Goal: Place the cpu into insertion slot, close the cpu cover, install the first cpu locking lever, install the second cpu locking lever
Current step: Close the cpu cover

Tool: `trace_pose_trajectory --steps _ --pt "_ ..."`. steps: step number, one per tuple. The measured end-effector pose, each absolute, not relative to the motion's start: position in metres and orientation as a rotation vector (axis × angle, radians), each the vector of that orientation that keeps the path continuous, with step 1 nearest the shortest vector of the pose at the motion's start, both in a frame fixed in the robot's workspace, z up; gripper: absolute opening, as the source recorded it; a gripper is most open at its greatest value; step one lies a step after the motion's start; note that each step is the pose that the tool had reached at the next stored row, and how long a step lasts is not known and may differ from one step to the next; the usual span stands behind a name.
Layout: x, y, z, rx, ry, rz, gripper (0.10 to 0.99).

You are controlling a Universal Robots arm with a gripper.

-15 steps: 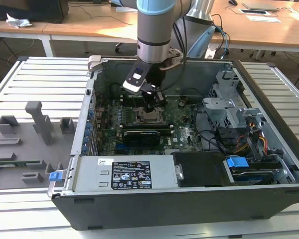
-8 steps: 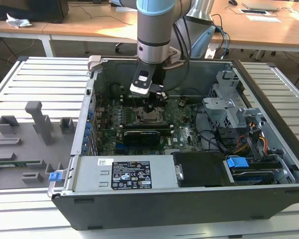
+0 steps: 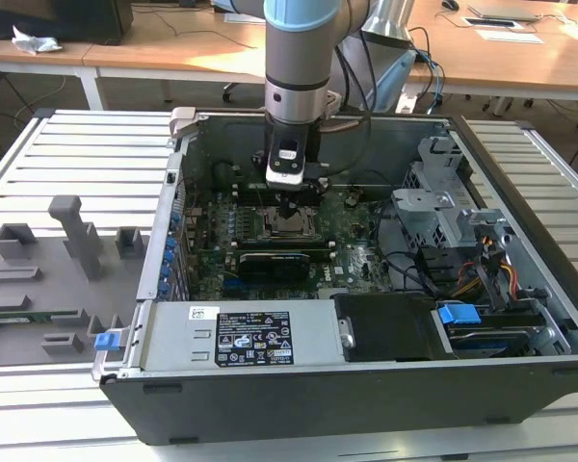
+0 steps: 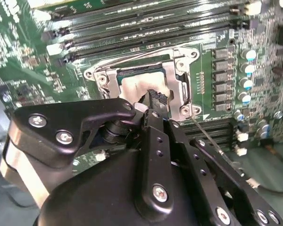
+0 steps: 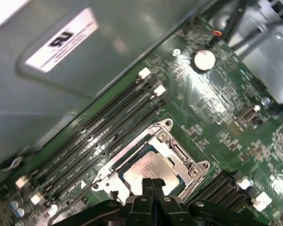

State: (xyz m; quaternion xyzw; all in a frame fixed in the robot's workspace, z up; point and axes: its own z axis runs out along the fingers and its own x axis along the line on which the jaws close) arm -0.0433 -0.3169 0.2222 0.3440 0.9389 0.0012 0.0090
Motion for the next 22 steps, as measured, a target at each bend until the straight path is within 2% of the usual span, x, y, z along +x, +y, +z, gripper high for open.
trace_pose_trajectory --steps 22 --pt "-0.0433 -0.3169 0.2201 0.286 3.112 0.01 0.106"
